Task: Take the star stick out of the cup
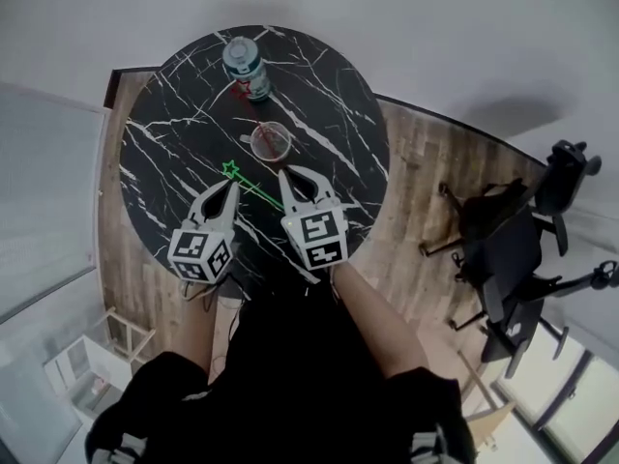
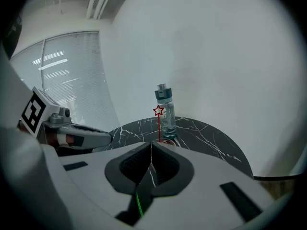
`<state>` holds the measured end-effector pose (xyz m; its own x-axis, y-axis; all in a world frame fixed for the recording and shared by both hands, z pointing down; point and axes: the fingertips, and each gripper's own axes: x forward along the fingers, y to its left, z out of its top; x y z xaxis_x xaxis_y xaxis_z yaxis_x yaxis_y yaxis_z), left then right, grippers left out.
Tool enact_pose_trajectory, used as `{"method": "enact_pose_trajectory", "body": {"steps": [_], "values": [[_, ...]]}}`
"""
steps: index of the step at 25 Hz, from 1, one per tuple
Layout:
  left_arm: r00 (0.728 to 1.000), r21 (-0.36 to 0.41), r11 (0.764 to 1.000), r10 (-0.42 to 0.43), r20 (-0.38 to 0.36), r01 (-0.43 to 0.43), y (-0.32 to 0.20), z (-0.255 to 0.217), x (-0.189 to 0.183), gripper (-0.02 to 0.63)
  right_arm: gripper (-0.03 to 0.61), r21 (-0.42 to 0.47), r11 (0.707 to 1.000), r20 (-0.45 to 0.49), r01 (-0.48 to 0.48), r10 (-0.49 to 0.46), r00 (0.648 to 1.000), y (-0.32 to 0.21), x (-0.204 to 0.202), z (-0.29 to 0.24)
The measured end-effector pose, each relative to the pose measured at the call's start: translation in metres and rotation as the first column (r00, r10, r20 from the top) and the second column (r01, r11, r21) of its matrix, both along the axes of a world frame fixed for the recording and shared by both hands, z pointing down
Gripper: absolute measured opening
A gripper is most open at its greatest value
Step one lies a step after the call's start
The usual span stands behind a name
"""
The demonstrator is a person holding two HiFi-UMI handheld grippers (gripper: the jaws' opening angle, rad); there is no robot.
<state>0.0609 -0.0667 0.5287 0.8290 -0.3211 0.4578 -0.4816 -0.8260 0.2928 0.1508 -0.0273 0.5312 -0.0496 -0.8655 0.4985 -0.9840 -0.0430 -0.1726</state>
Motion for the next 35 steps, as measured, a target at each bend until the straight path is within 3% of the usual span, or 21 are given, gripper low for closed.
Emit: {"method": "enact_pose_trajectory", "body": {"steps": [21,27,29,35], "values": [[0.999,-0.026,1.000,0.006,-0.054,-0.008,-0.086,0.015,-0.015,0.000,0.000,-0.059,0.998,-0.082,-0.004,-0.001,0.997,-0.082,0.010,0.011],[0.997,-0.052,0.998,-0.037,-0.060,0.034,-0.108,0.028,-0.033,0.000,0.002,-0.126,0.992,-0.089,0.023,-0.035,0.995,-0.107,0.004,0.025],[0.997,-0.056,0.997,-0.050,-0.064,0.046,-0.113,0.031,-0.038,0.000,0.043,-0.149,0.989,-0.091,0.019,-0.033,0.995,-0.113,0.005,0.032],[0.994,-0.076,0.995,-0.071,-0.081,0.064,-0.124,0.038,-0.049,0.000,0.062,-0.209,0.978,-0.131,-0.006,-0.022,0.991,-0.124,0.012,0.049]]}}
